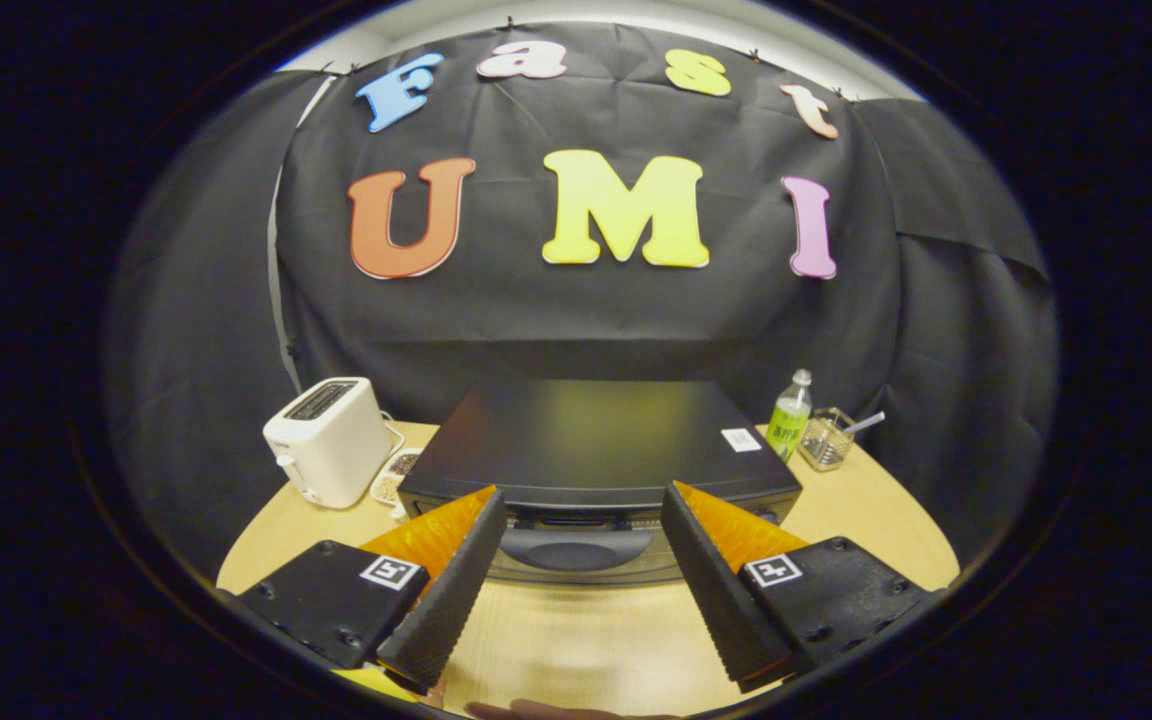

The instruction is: Open the toaster oven, put the food inside, and close the toaster oven door.

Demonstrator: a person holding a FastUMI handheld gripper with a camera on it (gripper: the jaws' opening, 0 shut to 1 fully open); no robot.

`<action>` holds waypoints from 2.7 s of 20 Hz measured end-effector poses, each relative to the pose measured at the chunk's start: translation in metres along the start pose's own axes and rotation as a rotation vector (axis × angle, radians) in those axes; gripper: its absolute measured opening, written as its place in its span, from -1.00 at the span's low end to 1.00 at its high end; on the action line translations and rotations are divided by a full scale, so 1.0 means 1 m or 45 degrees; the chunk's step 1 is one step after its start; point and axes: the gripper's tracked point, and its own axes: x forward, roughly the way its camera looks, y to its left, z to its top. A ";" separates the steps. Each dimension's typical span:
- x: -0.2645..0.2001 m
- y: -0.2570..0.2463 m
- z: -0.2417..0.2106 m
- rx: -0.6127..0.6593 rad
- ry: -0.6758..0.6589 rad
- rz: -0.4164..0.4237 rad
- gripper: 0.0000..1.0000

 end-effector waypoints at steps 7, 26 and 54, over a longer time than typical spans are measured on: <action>0.037 0.008 -0.021 0.105 0.050 0.065 1.00; -0.023 0.006 -0.107 -0.034 -0.076 0.144 0.99; -0.076 0.039 -0.169 0.222 0.250 0.735 0.91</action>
